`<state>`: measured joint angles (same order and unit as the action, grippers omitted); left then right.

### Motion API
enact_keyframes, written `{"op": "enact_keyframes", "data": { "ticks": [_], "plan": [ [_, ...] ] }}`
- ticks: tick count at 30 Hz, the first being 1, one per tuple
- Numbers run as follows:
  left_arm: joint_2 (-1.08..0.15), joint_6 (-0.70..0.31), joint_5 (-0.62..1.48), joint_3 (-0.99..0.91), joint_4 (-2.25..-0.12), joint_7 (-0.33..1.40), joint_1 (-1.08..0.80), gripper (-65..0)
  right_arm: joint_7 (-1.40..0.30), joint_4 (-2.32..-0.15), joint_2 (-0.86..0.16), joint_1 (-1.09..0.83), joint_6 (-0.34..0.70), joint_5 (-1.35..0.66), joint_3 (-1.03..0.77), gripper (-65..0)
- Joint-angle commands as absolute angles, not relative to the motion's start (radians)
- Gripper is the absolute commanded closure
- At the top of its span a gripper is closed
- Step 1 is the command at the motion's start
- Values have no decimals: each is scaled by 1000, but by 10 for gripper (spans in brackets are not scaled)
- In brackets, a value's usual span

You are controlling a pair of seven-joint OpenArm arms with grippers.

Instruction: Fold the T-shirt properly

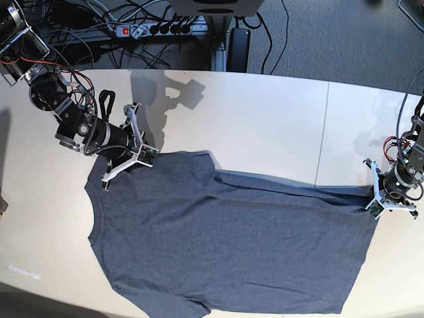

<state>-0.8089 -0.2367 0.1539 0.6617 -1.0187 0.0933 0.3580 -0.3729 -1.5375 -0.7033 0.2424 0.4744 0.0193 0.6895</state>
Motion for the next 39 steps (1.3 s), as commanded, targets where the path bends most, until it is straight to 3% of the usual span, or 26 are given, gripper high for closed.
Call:
{"op": "enact_keyframes", "data": {
  "ticks": [1,13,28,39],
  "plan": [
    [-831,-240,157,651,-1026,79,382,0,-363,-1549,-717,260,546,19,681,0],
    [-831,-239,157,651,-1026,78,382,0,-362,-1549,-716,273,543,17,681,0],
    [-831,-240,157,651,-1026,80,382,0,-374,-1535,-712,461,544,-51,681,0],
    [-831,-240,157,651,-1026,79,382,0,-332,-1328,-649,619,543,-49,681,0]
  ]
}}
